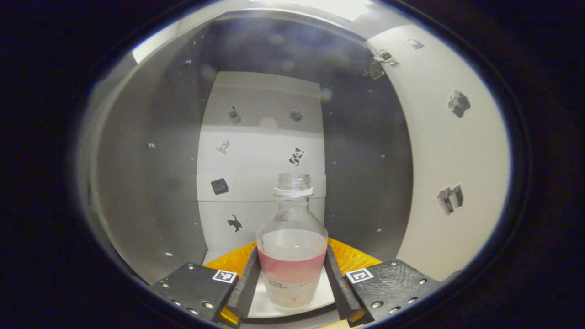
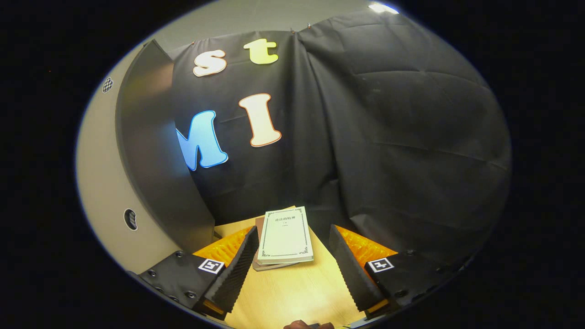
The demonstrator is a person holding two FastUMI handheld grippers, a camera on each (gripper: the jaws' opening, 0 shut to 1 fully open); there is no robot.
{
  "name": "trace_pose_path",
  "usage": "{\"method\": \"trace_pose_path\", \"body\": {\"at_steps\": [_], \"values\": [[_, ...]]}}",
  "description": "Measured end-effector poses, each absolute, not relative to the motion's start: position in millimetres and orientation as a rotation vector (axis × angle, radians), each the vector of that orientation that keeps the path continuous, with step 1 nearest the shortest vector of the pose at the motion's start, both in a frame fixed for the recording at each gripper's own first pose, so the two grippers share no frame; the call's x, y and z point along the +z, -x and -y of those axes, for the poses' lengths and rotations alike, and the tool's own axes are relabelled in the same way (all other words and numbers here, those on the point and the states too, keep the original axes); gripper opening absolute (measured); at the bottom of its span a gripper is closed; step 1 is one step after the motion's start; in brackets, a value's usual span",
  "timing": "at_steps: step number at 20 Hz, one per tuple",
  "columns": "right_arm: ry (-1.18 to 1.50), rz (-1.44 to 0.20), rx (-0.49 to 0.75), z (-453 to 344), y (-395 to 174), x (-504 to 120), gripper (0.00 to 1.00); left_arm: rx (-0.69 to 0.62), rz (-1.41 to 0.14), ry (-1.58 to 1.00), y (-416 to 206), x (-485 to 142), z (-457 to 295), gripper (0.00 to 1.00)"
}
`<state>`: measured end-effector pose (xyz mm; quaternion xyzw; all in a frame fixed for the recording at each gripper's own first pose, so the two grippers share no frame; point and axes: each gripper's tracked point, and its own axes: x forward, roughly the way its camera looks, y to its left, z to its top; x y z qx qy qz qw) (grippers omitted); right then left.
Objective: Open the cabinet door with the right hand, grasp the bottle in the cabinet with the left hand and place it on the coaster, then close the cabinet door with the right hand.
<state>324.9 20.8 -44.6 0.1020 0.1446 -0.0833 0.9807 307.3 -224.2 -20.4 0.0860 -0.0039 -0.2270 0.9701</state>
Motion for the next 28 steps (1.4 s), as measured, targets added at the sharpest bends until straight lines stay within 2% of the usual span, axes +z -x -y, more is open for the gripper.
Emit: {"method": "trace_pose_path", "body": {"at_steps": [4,9,10,11,12,13,14,15,19,28], "values": [[-0.182,-0.249,-0.191,-23,-310,-40,0.98,-0.438,0.03,-0.225,-265,1,188,0.7],[-0.26,-0.192,-0.245,-29,-283,-27,0.98,-0.34,0.06,-0.282,-213,-2,113,0.7],[-0.282,-0.182,-0.242,-34,-276,-24,0.93,-0.316,0.064,-0.288,-205,-8,96,0.7],[-0.298,-0.178,-0.232,-40,-271,-24,0.93,-0.292,0.063,-0.289,-198,-15,77,0.7],[-0.312,-0.18,-0.223,-46,-266,-25,0.98,-0.269,0.058,-0.286,-191,-23,59,0.7],[-0.324,-0.193,-0.21,-51,-261,-27,0.98,-0.246,0.047,-0.278,-183,-34,42,0.7],[-0.326,-0.201,-0.205,-54,-256,-28,0.93,-0.226,0.033,-0.269,-175,-47,26,0.7],[-0.32,-0.2,-0.209,-53,-250,-28,0.98,-0.205,0.025,-0.261,-170,-60,10,0.7],[-0.312,-0.196,-0.238,-50,-234,-27,0.98,-0.139,-0.023,-0.214,-147,-126,-46,0.7],[-0.162,-0.216,-0.339,-30,-205,-41,0.98,-0.108,-0.081,-0.161,-121,-265,-99,0.7]]}}
